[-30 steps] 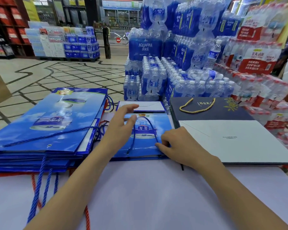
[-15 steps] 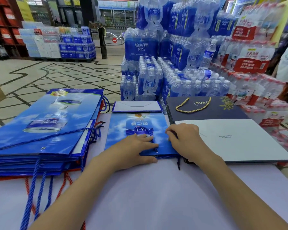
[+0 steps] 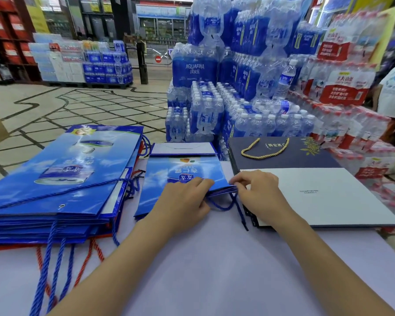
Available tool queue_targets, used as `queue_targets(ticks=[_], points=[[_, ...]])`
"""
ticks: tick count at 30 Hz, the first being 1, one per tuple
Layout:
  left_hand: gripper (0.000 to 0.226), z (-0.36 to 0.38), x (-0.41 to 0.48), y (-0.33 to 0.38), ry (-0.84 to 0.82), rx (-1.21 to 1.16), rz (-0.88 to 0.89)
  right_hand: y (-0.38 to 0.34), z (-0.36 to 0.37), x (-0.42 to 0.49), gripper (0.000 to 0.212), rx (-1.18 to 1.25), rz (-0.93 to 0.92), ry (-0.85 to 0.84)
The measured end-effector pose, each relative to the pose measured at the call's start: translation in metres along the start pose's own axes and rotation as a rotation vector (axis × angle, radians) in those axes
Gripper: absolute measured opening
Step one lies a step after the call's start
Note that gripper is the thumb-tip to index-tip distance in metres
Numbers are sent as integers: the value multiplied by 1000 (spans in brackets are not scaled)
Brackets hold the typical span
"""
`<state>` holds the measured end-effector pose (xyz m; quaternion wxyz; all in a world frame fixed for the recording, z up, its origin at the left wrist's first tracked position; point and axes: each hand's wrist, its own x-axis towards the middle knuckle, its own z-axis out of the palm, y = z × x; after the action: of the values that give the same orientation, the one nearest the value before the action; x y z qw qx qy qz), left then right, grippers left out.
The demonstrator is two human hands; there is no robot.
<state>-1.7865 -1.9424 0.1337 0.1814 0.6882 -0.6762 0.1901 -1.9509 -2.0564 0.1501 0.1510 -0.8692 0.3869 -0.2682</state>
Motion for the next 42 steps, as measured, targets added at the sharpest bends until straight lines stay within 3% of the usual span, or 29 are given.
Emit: queue_targets(ticks=[5, 8, 12, 16, 19, 22, 26, 29, 32, 38, 40, 42], points=[[41, 1, 0, -8, 62, -140, -71, -3, -2, -2, 23, 139, 47, 31], [34, -3, 3, -11, 230, -253, -127, -10, -7, -5, 25, 301, 105, 71], [10, -30, 9, 2, 514, -648, -317, -21, -6, -8, 19, 323, 73, -21], [4, -43, 14, 9, 689, -861, -493, -40, 1, -17, 39, 362, 50, -255], [13, -44, 15, 9, 778, -1068, -589, -57, 7, -24, 51, 440, 115, -414], [17, -46, 17, 13, 843, -1337, -674, -69, 10, -24, 65, 482, 213, -451], [14, -47, 20, 10, 917, -1508, -720, -73, 17, -22, 91, 787, 359, -474], [12, -46, 21, 2, 912, -1538, -720, -71, 16, -20, 91, 1031, 419, -309], [31, -46, 19, -5, 858, -1456, -755, -61, 1, -12, 74, 1090, 341, -105], [42, -43, 16, -9, 614, -1581, -1034, -24, -19, 3, 64, 745, 329, 67], [38, -35, 15, -15, 489, -1388, -1076, -14, -21, 5, 62, 611, 339, 50], [33, -30, 12, -17, 352, -943, -980, -8, -21, 6, 61, 501, 346, -26]])
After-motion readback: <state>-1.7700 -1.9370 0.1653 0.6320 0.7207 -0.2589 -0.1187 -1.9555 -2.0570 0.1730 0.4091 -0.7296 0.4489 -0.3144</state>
